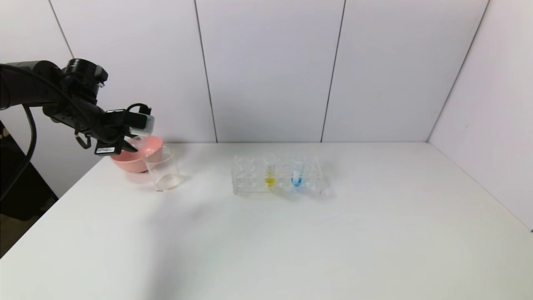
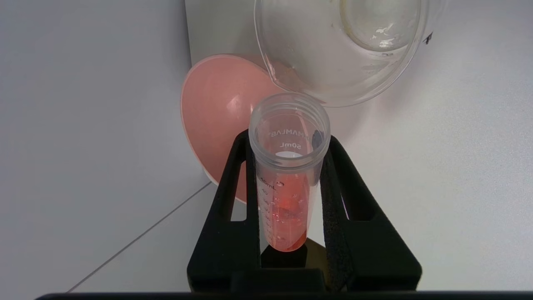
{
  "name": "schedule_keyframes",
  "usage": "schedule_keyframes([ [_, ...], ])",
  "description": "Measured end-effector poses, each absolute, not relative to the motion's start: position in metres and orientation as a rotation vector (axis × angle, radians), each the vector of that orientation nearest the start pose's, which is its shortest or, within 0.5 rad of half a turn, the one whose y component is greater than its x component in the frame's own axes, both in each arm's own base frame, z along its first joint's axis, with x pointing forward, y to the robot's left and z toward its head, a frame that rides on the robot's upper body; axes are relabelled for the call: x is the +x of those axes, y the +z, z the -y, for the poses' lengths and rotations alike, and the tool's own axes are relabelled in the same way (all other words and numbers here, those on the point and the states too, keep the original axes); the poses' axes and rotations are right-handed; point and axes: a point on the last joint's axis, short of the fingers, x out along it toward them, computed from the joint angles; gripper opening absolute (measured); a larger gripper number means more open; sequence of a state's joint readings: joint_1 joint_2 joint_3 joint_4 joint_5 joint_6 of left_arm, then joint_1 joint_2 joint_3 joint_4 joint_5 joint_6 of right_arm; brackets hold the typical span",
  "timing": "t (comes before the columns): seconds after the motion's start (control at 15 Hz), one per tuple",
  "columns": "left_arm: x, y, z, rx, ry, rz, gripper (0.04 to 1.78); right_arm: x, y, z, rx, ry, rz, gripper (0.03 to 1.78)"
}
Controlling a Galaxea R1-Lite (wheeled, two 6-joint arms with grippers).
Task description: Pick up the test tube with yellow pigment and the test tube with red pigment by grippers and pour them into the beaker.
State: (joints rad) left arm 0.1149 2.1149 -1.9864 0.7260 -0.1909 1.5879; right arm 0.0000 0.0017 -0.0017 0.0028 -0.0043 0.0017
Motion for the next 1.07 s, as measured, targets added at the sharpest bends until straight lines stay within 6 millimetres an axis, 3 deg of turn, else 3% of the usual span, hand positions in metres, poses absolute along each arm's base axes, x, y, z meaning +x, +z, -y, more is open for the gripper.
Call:
schedule_keyframes([
  [1.07,0.3977,0.2345,-0.0345,1.352,-0.744,-0.604,0.44,-0.0228,0.0757,0.0001,0.002,-0.004,-0.003,1.7],
])
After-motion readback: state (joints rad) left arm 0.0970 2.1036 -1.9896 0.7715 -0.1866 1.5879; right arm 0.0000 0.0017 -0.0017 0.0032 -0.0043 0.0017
